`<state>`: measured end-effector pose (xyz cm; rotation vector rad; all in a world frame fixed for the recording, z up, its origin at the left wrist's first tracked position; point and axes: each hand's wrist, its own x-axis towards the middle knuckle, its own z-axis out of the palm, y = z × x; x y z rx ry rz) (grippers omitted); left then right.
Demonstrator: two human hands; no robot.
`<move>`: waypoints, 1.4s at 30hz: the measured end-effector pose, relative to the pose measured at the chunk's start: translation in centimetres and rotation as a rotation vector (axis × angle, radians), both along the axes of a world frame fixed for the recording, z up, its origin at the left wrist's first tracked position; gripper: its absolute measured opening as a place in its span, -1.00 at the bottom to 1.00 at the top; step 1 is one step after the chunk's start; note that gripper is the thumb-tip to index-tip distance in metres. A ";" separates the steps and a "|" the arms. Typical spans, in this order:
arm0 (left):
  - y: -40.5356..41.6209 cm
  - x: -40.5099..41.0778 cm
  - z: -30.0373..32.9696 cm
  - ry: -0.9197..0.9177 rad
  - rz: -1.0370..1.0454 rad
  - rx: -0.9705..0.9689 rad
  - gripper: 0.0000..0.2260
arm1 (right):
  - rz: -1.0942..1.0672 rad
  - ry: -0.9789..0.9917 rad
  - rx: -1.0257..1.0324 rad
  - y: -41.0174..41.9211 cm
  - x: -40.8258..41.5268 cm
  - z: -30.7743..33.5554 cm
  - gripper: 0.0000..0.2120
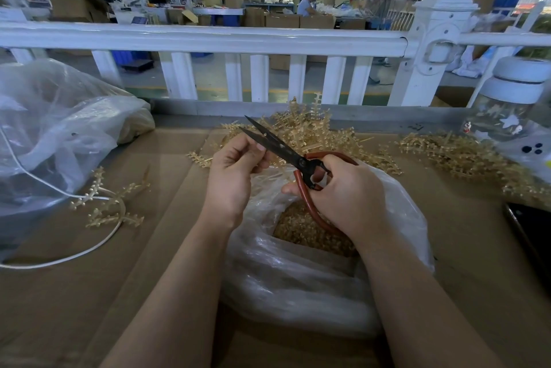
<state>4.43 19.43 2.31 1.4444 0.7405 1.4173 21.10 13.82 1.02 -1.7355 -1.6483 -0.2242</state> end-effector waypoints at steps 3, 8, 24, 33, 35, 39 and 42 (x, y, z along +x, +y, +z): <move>0.0 0.1 -0.1 0.023 0.010 0.025 -0.86 | 0.013 0.016 0.003 0.0 0.0 0.0 -0.28; -0.2 0.3 -0.1 0.036 -0.016 0.048 -0.87 | 0.040 0.047 0.016 -0.1 0.0 0.0 -0.30; -0.2 0.2 -0.3 0.026 -0.078 0.063 -0.84 | 0.113 0.145 0.031 -0.2 -0.1 0.0 -0.38; 0.0 0.1 0.2 -0.187 -0.058 -0.243 -0.85 | 0.110 0.151 -0.011 0.0 -0.4 -0.1 -0.54; 0.1 -0.1 0.3 -0.223 -0.055 -0.294 -0.83 | 0.142 0.263 0.020 0.0 -0.5 -0.1 -0.54; 0.1 -0.1 0.4 -0.269 -0.091 -0.350 -0.80 | 0.114 0.507 0.065 0.3 -0.4 0.1 -0.52; 0.0 -0.1 0.5 -0.310 -0.138 -0.366 -0.79 | 0.057 0.616 0.070 0.7 0.0 -0.1 -0.63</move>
